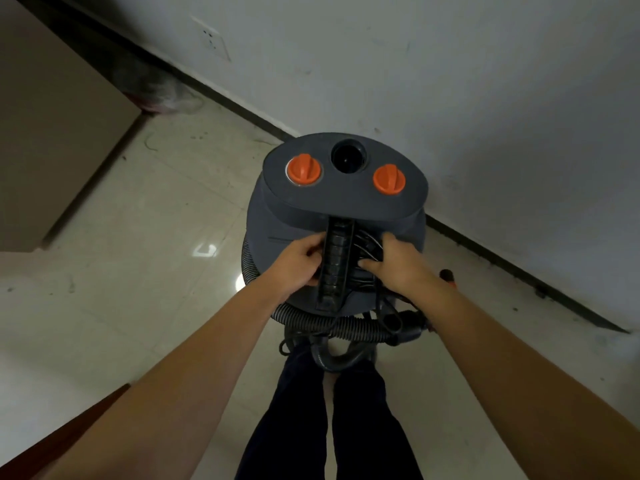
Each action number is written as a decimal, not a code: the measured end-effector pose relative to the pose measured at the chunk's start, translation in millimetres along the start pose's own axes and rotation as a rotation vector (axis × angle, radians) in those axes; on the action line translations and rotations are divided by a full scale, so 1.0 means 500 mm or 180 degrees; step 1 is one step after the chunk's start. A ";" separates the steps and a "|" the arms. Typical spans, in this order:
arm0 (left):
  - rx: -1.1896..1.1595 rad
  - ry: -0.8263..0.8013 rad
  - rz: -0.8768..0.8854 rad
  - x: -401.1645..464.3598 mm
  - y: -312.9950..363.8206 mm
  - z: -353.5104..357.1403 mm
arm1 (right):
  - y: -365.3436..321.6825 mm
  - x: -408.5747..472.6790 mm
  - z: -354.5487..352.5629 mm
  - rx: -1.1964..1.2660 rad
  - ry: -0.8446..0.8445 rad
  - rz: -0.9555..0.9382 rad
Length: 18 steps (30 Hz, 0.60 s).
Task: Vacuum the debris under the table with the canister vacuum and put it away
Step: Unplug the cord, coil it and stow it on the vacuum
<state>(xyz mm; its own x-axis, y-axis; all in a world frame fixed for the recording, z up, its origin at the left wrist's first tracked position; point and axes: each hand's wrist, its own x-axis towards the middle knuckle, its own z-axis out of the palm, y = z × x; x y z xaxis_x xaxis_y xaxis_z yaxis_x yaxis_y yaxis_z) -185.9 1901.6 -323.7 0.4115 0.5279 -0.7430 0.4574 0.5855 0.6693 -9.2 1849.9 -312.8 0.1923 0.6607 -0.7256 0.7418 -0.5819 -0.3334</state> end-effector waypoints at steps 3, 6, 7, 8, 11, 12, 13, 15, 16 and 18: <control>0.1459 0.0077 0.0500 0.016 0.004 -0.022 | -0.012 0.014 -0.007 0.0174 -0.0438 -0.0299; 0.2061 0.0123 0.0418 0.034 0.010 -0.042 | -0.039 0.032 -0.010 0.0058 -0.0722 -0.0394; 0.2212 0.0178 0.0405 0.039 0.013 -0.044 | -0.047 0.036 -0.009 0.0082 -0.0735 -0.0395; 0.2414 0.0262 0.0404 0.041 0.014 -0.044 | -0.049 0.038 -0.008 0.0137 -0.0726 -0.0403; 0.2823 0.0604 0.0453 0.041 0.020 -0.039 | -0.044 0.026 -0.015 0.0233 -0.0576 -0.0395; 0.2876 0.0743 0.0485 0.037 0.021 -0.036 | -0.040 0.017 -0.020 0.0139 -0.0462 -0.0381; 0.2905 0.0882 0.0508 0.034 0.022 -0.033 | -0.035 0.007 -0.026 0.0009 -0.0323 -0.0370; 0.2828 0.1166 0.0500 0.028 0.018 -0.028 | -0.016 -0.009 -0.038 -0.0129 0.0009 -0.0282; 0.2720 0.1302 0.0444 0.023 0.018 -0.029 | -0.006 -0.018 -0.043 -0.0107 0.0224 -0.0225; 0.2483 0.1551 0.0377 0.013 0.020 -0.045 | 0.002 -0.036 -0.042 0.0023 0.0782 -0.0239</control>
<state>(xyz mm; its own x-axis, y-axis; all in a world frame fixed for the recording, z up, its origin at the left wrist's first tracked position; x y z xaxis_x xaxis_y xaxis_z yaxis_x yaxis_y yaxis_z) -196.2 1924.7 -321.8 0.1932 0.8617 -0.4691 0.9073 0.0250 0.4197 1.9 1847.3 -287.4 0.2877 0.7971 -0.5309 0.7554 -0.5296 -0.3858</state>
